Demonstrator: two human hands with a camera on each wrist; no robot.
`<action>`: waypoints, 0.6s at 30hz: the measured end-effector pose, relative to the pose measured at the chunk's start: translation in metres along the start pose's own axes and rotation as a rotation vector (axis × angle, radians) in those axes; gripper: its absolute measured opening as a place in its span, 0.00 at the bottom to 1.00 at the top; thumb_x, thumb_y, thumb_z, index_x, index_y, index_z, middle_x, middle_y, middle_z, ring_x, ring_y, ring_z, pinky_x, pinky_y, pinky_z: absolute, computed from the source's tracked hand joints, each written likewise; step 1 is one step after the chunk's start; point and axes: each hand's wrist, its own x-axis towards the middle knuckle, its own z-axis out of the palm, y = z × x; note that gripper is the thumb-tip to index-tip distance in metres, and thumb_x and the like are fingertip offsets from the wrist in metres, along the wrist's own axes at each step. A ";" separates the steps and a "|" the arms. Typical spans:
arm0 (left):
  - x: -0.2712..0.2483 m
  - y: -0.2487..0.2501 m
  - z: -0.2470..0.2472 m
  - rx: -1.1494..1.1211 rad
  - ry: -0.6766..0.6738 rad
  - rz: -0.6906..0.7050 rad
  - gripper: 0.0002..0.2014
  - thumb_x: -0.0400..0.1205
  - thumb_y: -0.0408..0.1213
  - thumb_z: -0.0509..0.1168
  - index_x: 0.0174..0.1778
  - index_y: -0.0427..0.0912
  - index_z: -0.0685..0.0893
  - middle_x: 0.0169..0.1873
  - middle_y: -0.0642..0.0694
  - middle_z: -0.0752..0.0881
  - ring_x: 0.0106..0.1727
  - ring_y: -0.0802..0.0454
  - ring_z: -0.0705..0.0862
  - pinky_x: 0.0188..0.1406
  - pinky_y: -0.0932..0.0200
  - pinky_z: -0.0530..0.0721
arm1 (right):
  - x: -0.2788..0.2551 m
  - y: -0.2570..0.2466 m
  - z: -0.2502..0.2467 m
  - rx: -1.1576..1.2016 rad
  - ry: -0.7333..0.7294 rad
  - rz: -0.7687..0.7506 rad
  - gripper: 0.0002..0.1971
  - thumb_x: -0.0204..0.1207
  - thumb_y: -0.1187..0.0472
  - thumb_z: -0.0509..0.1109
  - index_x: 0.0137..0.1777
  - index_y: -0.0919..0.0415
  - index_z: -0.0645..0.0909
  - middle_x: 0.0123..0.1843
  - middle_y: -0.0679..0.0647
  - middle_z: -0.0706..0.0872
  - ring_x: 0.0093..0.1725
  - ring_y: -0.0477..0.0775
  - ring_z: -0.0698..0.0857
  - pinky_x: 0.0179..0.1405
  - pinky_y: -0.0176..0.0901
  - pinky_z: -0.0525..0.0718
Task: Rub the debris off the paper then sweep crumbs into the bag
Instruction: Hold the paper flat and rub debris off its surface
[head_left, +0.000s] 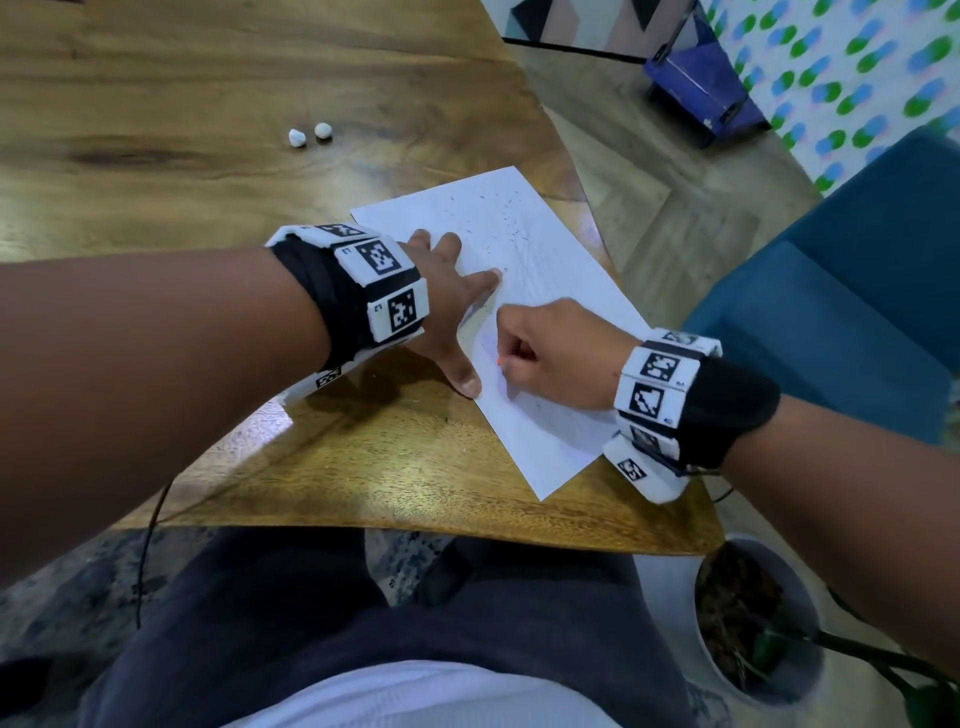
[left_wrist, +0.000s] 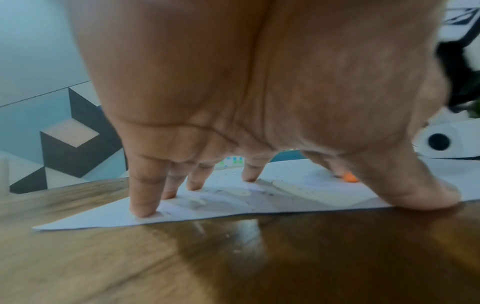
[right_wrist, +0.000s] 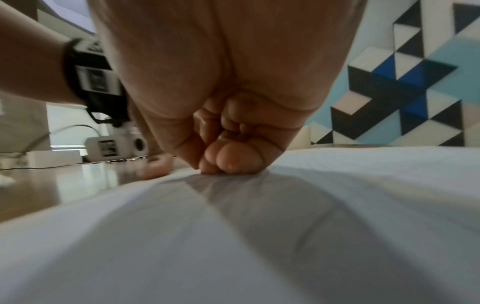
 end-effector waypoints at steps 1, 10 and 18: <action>-0.001 0.001 0.000 -0.002 -0.006 -0.007 0.70 0.54 0.85 0.69 0.89 0.63 0.42 0.83 0.39 0.57 0.83 0.33 0.59 0.66 0.32 0.78 | -0.009 -0.003 0.004 0.018 -0.034 -0.035 0.03 0.78 0.56 0.67 0.46 0.55 0.78 0.37 0.49 0.86 0.40 0.52 0.85 0.43 0.52 0.85; -0.007 0.009 -0.001 -0.034 -0.060 -0.034 0.74 0.57 0.84 0.70 0.89 0.59 0.34 0.89 0.34 0.39 0.89 0.28 0.41 0.78 0.23 0.63 | -0.004 0.006 -0.002 -0.001 0.002 0.051 0.03 0.76 0.55 0.68 0.43 0.52 0.77 0.37 0.50 0.85 0.40 0.54 0.85 0.43 0.55 0.87; -0.006 0.009 0.000 -0.069 -0.079 -0.030 0.74 0.58 0.82 0.71 0.89 0.58 0.32 0.88 0.34 0.33 0.90 0.34 0.36 0.82 0.27 0.59 | -0.025 -0.008 0.007 0.002 -0.096 -0.063 0.02 0.78 0.57 0.65 0.45 0.53 0.77 0.36 0.48 0.84 0.38 0.52 0.83 0.41 0.50 0.84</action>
